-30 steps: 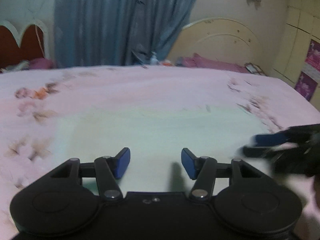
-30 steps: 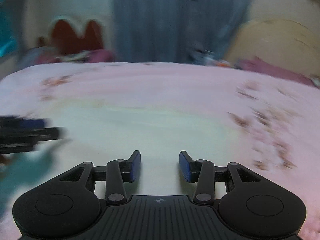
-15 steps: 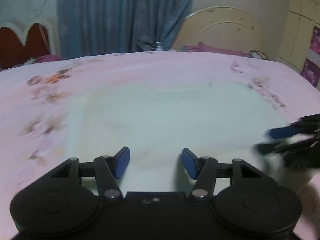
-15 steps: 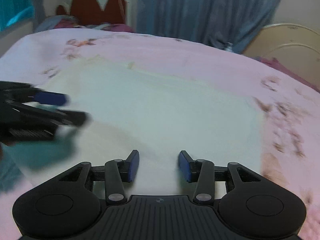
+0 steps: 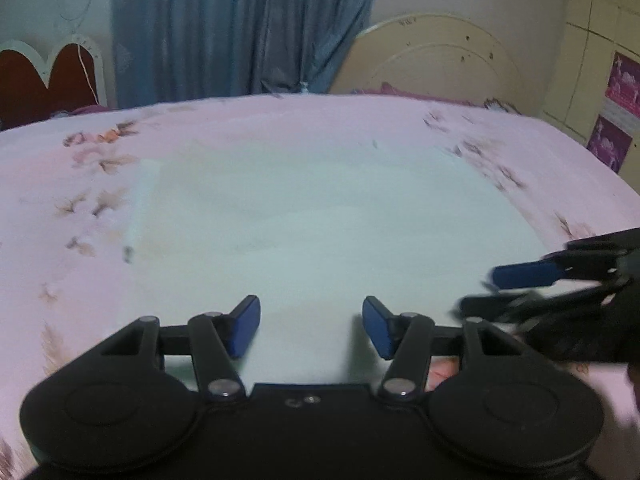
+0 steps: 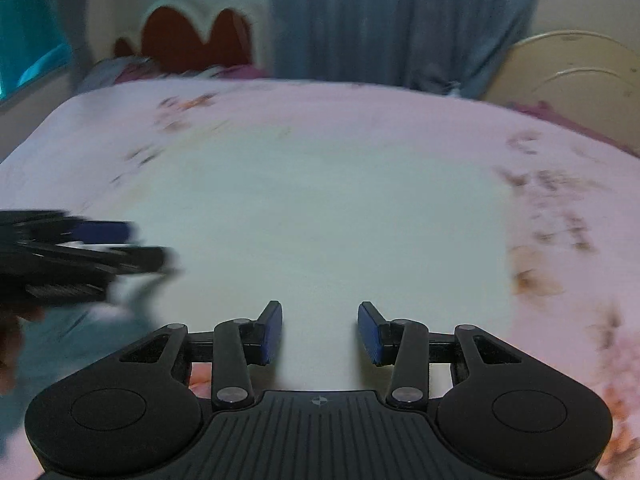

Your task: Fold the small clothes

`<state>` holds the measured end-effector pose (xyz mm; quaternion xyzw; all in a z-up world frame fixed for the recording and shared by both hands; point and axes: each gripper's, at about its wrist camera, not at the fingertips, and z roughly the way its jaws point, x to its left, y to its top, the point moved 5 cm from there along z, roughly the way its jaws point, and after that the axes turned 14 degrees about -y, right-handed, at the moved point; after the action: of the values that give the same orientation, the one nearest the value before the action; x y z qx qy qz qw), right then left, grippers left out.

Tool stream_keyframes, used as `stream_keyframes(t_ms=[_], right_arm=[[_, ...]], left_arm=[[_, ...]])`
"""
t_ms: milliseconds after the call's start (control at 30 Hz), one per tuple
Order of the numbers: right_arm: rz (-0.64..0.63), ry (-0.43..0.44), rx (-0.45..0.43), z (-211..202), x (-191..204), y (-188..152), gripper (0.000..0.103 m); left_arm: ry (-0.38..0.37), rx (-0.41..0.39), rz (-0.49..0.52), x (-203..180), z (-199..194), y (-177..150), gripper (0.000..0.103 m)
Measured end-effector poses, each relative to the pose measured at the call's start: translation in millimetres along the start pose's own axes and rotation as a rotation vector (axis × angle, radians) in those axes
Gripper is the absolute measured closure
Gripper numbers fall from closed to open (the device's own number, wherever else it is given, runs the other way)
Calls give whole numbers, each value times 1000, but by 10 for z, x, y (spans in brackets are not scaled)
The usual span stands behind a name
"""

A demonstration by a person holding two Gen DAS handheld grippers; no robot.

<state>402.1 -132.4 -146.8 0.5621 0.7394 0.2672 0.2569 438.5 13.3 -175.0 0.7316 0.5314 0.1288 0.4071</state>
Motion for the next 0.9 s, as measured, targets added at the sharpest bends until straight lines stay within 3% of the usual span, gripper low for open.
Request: stream_keyframes(t_ms=[67, 100, 133, 167, 367, 600, 767, 900], right_arm=[[-5, 9, 3, -14, 104, -64, 61], [2, 14, 2, -33, 126, -87, 66], [16, 23, 3, -55, 133, -124, 82], [29, 26, 2, -69, 133, -125, 85], [35, 50, -14, -35, 222, -5, 86], [53, 60, 37, 127, 181, -70, 86], [114, -14, 44, 81, -199, -192, 86], [237, -86, 69, 14, -757, -385, 86]], left_arm=[[9, 10, -3, -53, 5, -40, 49], [13, 5, -2, -75, -19, -62, 49], [11, 2, -5, -83, -30, -72, 49], [11, 4, -10, -90, -27, -77, 49], [23, 0, -34, -50, -21, -79, 53], [37, 33, -10, 29, -9, -181, 51], [78, 19, -28, 218, -154, -259, 49], [117, 4, -62, 428, -325, -335, 48]])
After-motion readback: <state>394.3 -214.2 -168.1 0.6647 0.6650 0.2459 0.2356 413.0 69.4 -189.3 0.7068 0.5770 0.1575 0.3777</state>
